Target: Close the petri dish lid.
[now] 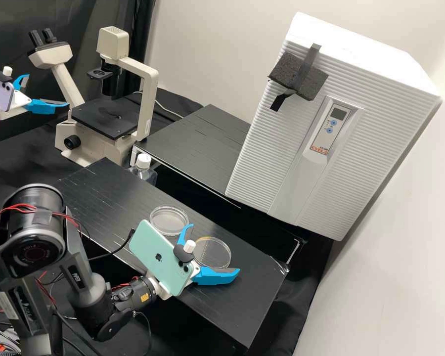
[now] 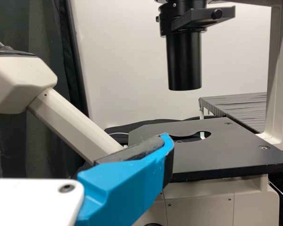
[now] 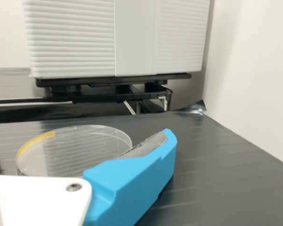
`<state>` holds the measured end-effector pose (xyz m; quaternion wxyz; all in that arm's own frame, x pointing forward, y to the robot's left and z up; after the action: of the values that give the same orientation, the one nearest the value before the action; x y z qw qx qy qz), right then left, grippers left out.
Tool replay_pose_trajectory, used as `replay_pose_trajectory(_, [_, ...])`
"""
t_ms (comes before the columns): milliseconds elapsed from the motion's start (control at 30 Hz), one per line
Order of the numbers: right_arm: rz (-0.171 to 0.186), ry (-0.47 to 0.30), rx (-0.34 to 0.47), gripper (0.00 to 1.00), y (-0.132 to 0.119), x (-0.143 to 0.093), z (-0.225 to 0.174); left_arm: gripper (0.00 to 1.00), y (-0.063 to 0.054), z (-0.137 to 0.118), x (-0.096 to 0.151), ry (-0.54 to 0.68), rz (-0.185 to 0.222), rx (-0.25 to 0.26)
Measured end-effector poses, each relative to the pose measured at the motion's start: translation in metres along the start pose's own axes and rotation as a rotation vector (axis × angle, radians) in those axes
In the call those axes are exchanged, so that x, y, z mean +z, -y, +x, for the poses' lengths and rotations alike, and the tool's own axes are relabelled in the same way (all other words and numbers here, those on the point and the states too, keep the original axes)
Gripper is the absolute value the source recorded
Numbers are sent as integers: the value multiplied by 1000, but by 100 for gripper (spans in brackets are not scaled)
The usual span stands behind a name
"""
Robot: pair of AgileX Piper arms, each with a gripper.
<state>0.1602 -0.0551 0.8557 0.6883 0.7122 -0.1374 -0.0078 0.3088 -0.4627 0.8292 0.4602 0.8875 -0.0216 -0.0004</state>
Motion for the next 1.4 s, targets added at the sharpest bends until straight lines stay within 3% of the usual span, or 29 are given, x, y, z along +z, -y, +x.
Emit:
replay_pose_trajectory(133, [-3,-5,5,100,-1,0,0,100,0,0,0,0,0,0])
replay_pose_trajectory(367, [-45,1,-4,100,1,2,1,100,0,0,0,0,0,0])
replay_pose_trajectory(667, [-47,-3,-3,100,2,4,2,100,0,0,0,0,0,0])
replay_pose_trajectory(700, [-47,-3,-3,0,2,4,2,100,0,0,0,0,0,0])
replay_pose_trajectory(1400, [-63,-1,7,0,-1,4,3,100,0,0,0,0,0,0])
